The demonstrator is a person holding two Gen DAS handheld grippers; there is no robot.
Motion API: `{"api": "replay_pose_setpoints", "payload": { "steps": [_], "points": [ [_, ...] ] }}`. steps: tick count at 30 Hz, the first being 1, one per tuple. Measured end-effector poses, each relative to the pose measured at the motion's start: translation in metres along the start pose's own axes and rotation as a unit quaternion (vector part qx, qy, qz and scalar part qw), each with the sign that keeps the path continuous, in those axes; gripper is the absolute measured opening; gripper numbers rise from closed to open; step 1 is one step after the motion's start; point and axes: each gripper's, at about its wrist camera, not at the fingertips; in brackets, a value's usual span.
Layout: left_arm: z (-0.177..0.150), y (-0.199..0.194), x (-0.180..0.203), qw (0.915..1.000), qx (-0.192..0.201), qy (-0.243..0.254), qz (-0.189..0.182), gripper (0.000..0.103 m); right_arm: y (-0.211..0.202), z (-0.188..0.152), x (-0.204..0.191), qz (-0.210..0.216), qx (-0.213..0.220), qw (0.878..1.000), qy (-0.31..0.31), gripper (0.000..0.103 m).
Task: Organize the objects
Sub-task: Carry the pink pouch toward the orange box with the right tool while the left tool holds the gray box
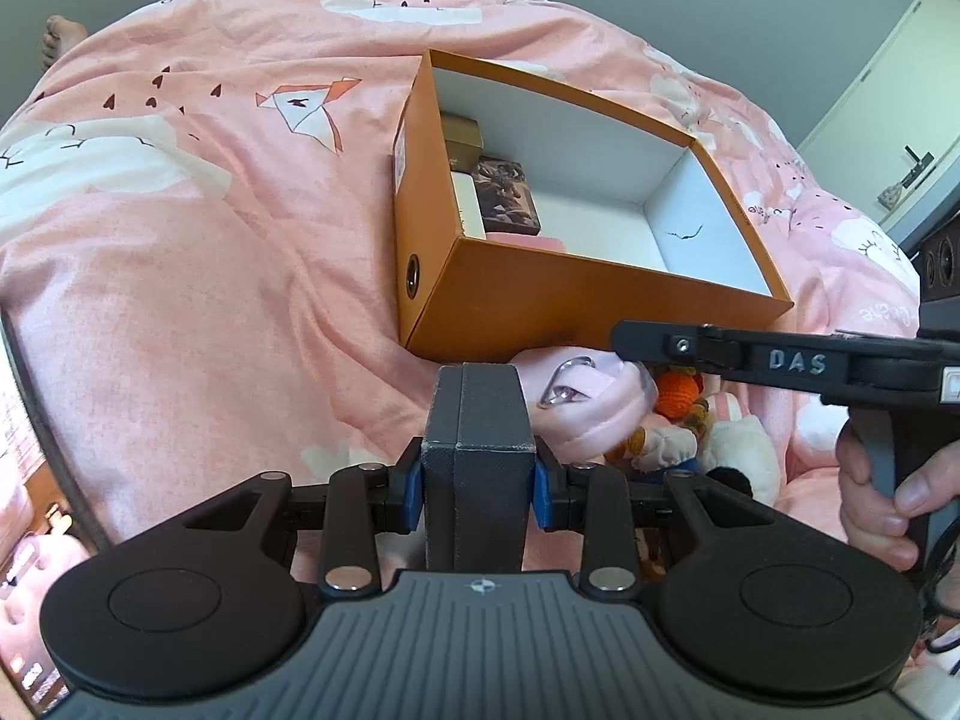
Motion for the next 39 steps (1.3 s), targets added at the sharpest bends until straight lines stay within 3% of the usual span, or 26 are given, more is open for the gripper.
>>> {"api": "replay_pose_setpoints", "payload": {
  "steps": [3, 6, 14, 15, 18, 23, 25, 27, 32, 39],
  "points": [
    [0.006, 0.009, 0.003, 0.9997, 0.0, -0.025, -0.006, 0.038, 0.011, 0.0, 0.007, -0.009, -0.005, 1.0, 0.002, 0.005],
    [0.011, 0.02, 0.011, 0.9975, -0.017, -0.047, -0.05, 0.038, 0.021, -0.003, 0.017, 0.015, -0.018, 0.999, 0.033, 0.004],
    [0.011, 0.025, 0.025, 0.9994, -0.015, -0.016, -0.027, 0.038, -0.004, -0.007, 0.018, -0.015, -0.003, 1.0, 0.006, 0.01],
    [0.009, 0.024, 0.026, 0.9995, -0.013, -0.013, -0.024, 0.038, -0.008, -0.009, 0.017, -0.019, -0.009, 1.0, -0.003, 0.014],
    [0.006, 0.024, 0.025, 0.9997, -0.012, -0.01, -0.021, 0.038, -0.02, -0.023, 0.017, -0.031, -0.023, 0.999, -0.015, 0.038],
    [0.003, 0.021, 0.025, 0.9999, -0.01, 0.002, -0.011, 0.038, -0.03, -0.047, 0.018, -0.033, -0.058, 0.998, -0.023, 0.043],
    [0.001, 0.02, 0.025, 0.9999, -0.008, 0.007, -0.005, 0.038, -0.03, -0.054, 0.014, -0.027, -0.078, 0.996, -0.038, 0.057],
    [-0.001, 0.019, 0.023, 0.9999, -0.009, 0.006, -0.002, 0.038, -0.026, -0.061, 0.009, -0.031, -0.096, 0.992, -0.07, 0.065],
    [-0.006, 0.018, 0.022, 0.9998, -0.014, 0.012, -0.001, 0.038, -0.008, -0.07, 0.004, -0.053, -0.123, 0.981, -0.139, 0.077],
    [-0.009, 0.017, 0.022, 0.9998, -0.012, 0.013, 0.0, 0.038, 0.003, -0.073, -0.002, -0.06, -0.121, 0.976, -0.169, 0.064]
  ]
}}
Point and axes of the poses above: each gripper's, at about its wrist camera, not at the fingertips, and y roughly the way its jaws point, x to its right, z to its top, and after that the axes turned 13 degrees about z, right-handed
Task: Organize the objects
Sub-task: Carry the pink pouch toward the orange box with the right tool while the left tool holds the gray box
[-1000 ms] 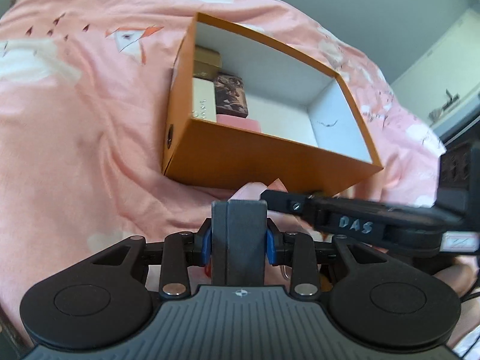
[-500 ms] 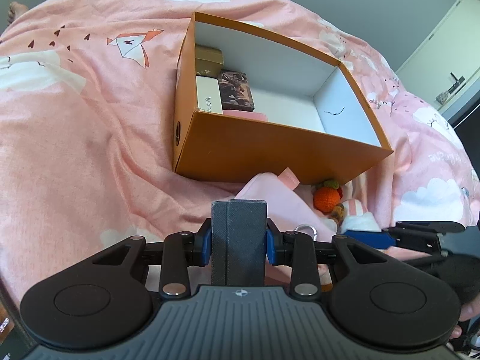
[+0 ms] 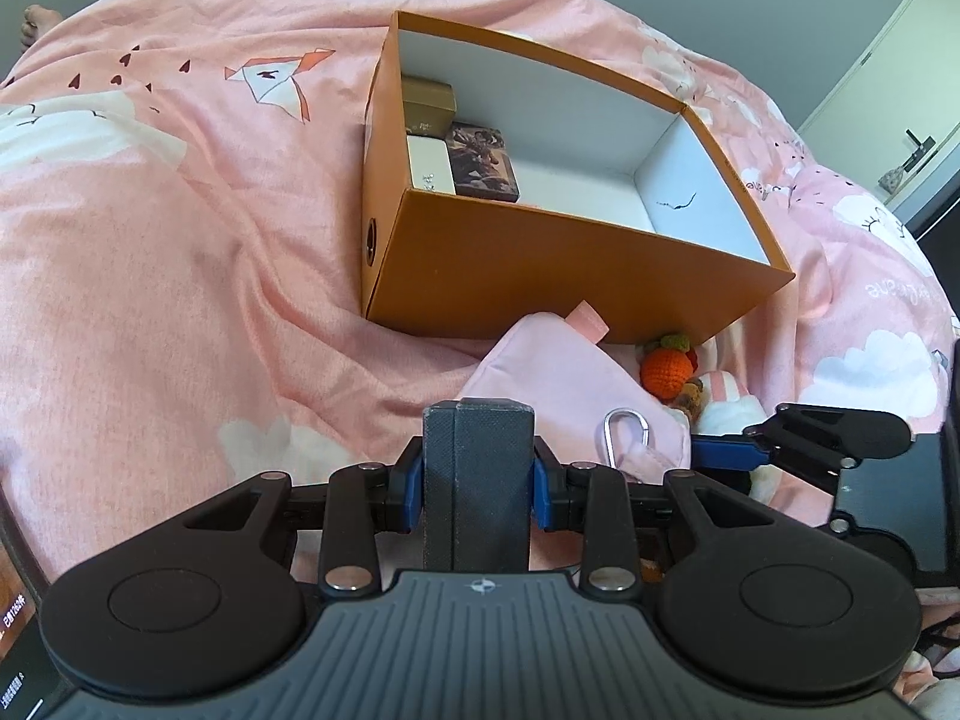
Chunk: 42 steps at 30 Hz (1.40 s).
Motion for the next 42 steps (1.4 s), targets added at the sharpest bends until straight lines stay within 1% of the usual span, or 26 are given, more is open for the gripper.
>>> {"api": "replay_pose_setpoints", "payload": {
  "steps": [3, 6, 7, 8, 9, 10, 11, 12, 15, 18, 20, 21, 22, 23, 24, 28, 29, 31, 34, 38, 42],
  "points": [
    [0.001, -0.005, 0.0, 0.9999, 0.01, 0.001, -0.001, 0.038, -0.013, 0.002, -0.006, -0.003, 0.019, 1.0, -0.002, 0.056],
    [0.004, -0.014, 0.0, 0.9997, 0.023, 0.002, -0.008, 0.038, -0.033, 0.007, -0.011, 0.005, 0.042, 0.999, 0.009, 0.051],
    [0.005, -0.017, 0.0, 0.9996, 0.027, 0.001, -0.01, 0.038, -0.041, 0.009, -0.012, 0.012, 0.046, 0.999, 0.02, 0.048],
    [0.006, -0.02, 0.0, 0.9994, 0.031, 0.0, -0.013, 0.038, -0.047, 0.013, -0.01, 0.025, 0.049, 0.998, 0.037, 0.03],
    [0.008, -0.022, 0.0, 0.9993, 0.034, -0.001, -0.018, 0.038, -0.051, 0.016, -0.006, 0.049, 0.051, 0.996, 0.061, 0.015],
    [0.009, -0.024, -0.001, 0.9991, 0.036, -0.003, -0.023, 0.038, -0.055, 0.02, -0.001, 0.071, 0.055, 0.992, 0.092, 0.011],
    [0.01, -0.024, -0.001, 0.999, 0.037, -0.004, -0.026, 0.038, -0.057, 0.022, 0.002, 0.083, 0.058, 0.988, 0.114, 0.01],
    [0.011, -0.023, -0.002, 0.999, 0.037, -0.006, -0.026, 0.038, -0.056, 0.025, 0.004, 0.084, 0.06, 0.987, 0.122, 0.01],
    [0.01, -0.019, -0.003, 0.9994, 0.03, -0.009, -0.016, 0.038, -0.043, 0.032, 0.007, 0.066, 0.068, 0.989, 0.112, 0.011],
    [0.01, -0.019, -0.006, 0.9994, 0.032, -0.013, -0.008, 0.038, -0.028, 0.041, 0.012, 0.091, 0.085, 0.985, 0.118, 0.011],
    [0.011, -0.02, -0.008, 0.9991, 0.04, -0.012, 0.01, 0.038, -0.02, 0.049, 0.012, 0.102, 0.1, 0.984, 0.11, 0.012],
    [0.011, -0.02, -0.011, 0.9988, 0.043, -0.015, 0.017, 0.038, -0.017, 0.052, 0.011, 0.104, 0.107, 0.983, 0.102, 0.016],
    [0.012, -0.02, -0.013, 0.9986, 0.043, -0.019, 0.022, 0.038, -0.012, 0.056, 0.01, 0.108, 0.112, 0.983, 0.095, 0.026],
    [0.013, -0.02, -0.016, 0.9984, 0.043, -0.023, 0.028, 0.038, -0.008, 0.059, 0.009, 0.11, 0.114, 0.983, 0.091, 0.031],
    [0.013, -0.02, -0.019, 0.9982, 0.043, -0.027, 0.03, 0.038, -0.003, 0.062, 0.009, 0.11, 0.116, 0.983, 0.089, 0.039],
    [0.014, -0.021, -0.027, 0.9979, 0.04, -0.042, 0.031, 0.038, -0.001, 0.065, 0.013, 0.123, 0.119, 0.981, 0.097, 0.043],
    [0.014, -0.02, -0.028, 0.9978, 0.039, -0.043, 0.033, 0.038, -0.003, 0.065, 0.013, 0.12, 0.12, 0.981, 0.094, 0.044],
    [0.015, -0.018, -0.029, 0.9979, 0.035, -0.044, 0.032, 0.038, -0.01, 0.063, 0.015, 0.105, 0.121, 0.983, 0.084, 0.051],
    [0.015, -0.016, -0.027, 0.9982, 0.031, -0.043, 0.03, 0.038, -0.015, 0.058, 0.021, 0.096, 0.116, 0.986, 0.071, 0.057],
    [0.014, -0.013, -0.025, 0.9984, 0.027, -0.04, 0.028, 0.038, -0.012, 0.057, 0.03, 0.11, 0.109, 0.985, 0.072, 0.057],
    [0.012, -0.014, -0.028, 0.9979, 0.021, -0.05, 0.034, 0.038, -0.001, 0.063, 0.032, 0.139, 0.112, 0.98, 0.091, 0.056]
  ]
}}
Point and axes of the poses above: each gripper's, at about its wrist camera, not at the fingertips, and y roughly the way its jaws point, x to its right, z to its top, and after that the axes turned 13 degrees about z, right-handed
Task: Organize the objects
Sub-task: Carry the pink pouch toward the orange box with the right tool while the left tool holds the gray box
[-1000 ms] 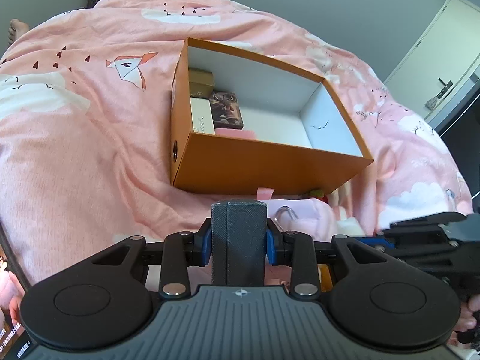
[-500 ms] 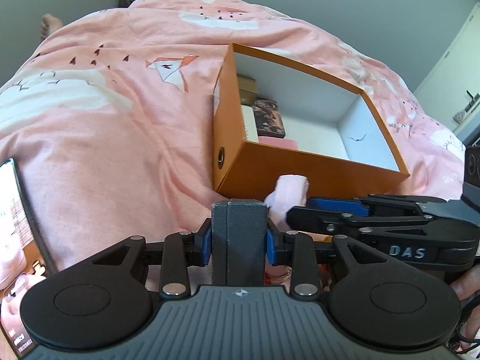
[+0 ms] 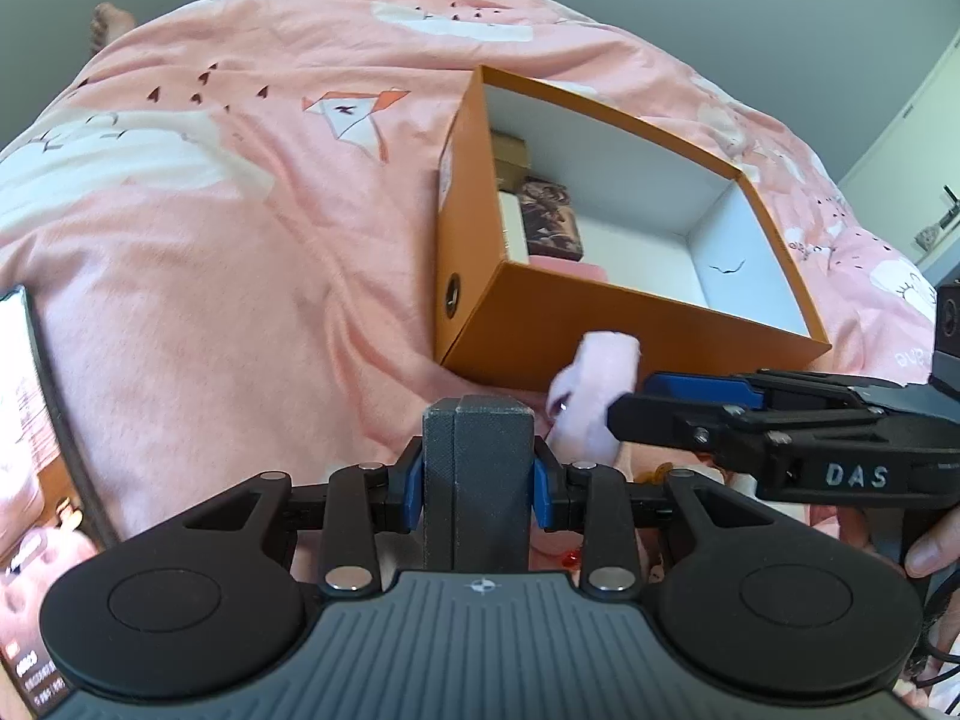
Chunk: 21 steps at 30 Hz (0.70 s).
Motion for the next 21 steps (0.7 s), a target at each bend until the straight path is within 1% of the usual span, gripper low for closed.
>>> {"api": "replay_pose_setpoints", "payload": {
  "steps": [6, 8, 9, 10, 13, 17, 19, 21],
  "points": [
    [-0.004, -0.004, 0.001, 1.0, 0.0, -0.001, 0.008, 0.038, 0.013, 0.003, 0.001, 0.017, 0.002, 1.0, 0.012, 0.056],
    [-0.004, -0.003, 0.002, 0.9999, 0.0, 0.0, 0.01, 0.038, 0.008, 0.004, 0.002, 0.023, 0.002, 0.999, 0.025, 0.06],
    [-0.004, -0.003, 0.002, 0.9999, -0.001, -0.001, 0.011, 0.038, 0.004, 0.005, 0.003, 0.023, 0.004, 0.999, 0.029, 0.067],
    [-0.004, -0.003, 0.001, 0.9999, -0.001, -0.001, 0.01, 0.038, -0.001, 0.006, 0.004, 0.023, 0.007, 0.999, 0.03, 0.071],
    [-0.004, -0.003, 0.001, 0.9999, 0.0, 0.0, 0.011, 0.038, -0.015, 0.006, 0.006, 0.015, 0.008, 1.0, 0.022, 0.073],
    [-0.004, -0.003, 0.001, 0.9999, 0.0, 0.0, 0.011, 0.038, -0.015, 0.004, 0.01, -0.011, -0.021, 1.0, -0.01, 0.072],
    [-0.003, -0.002, 0.0, 0.9999, 0.001, 0.0, 0.011, 0.038, -0.007, 0.002, 0.015, -0.014, -0.04, 0.999, -0.025, 0.072],
    [-0.003, -0.001, 0.001, 0.9999, 0.002, 0.0, 0.012, 0.038, 0.002, 0.003, 0.023, -0.009, -0.059, 0.998, -0.025, 0.071]
  ]
}}
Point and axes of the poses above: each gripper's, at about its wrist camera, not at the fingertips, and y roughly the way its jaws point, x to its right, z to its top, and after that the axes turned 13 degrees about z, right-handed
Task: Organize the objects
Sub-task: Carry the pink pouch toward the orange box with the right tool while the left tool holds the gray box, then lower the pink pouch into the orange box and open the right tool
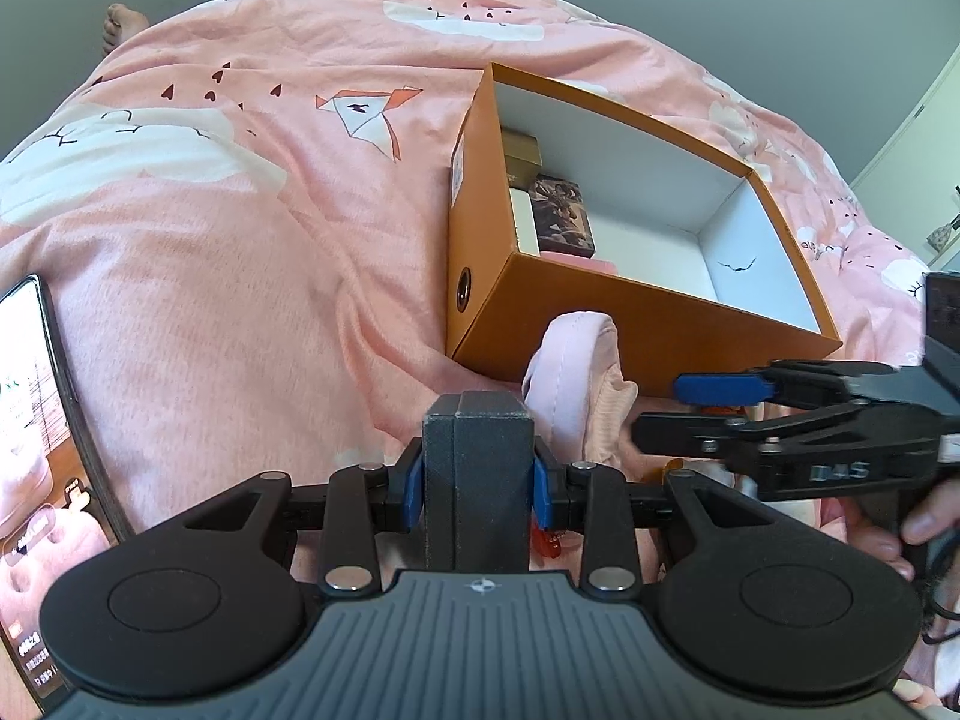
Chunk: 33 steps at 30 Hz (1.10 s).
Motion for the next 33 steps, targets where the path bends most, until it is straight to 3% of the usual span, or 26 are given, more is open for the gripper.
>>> {"api": "replay_pose_setpoints", "payload": {
  "steps": [4, 18, 25, 30, 33],
  "points": [
    [0.002, 0.004, 0.0, 1.0, 0.0, -0.001, 0.006, 0.038, 0.017, 0.003, 0.018, 0.022, -0.016, 1.0, 0.01, 0.071],
    [0.009, 0.017, -0.006, 0.9997, -0.012, -0.014, 0.017, 0.038, 0.055, 0.003, 0.054, 0.1, 0.0, 0.991, 0.086, 0.08],
    [0.01, 0.016, -0.006, 0.9998, -0.01, -0.011, 0.011, 0.038, 0.041, 0.004, 0.038, 0.094, -0.004, 0.994, 0.058, 0.052],
    [0.01, 0.007, -0.007, 0.9999, 0.001, -0.014, -0.002, 0.038, 0.02, -0.001, 0.015, 0.067, -0.002, 0.997, 0.032, 0.042],
    [0.012, -0.002, -0.007, 0.9994, 0.008, -0.022, -0.026, 0.038, 0.002, -0.004, 0.01, 0.06, 0.013, 0.997, 0.046, 0.04]
  ]
}}
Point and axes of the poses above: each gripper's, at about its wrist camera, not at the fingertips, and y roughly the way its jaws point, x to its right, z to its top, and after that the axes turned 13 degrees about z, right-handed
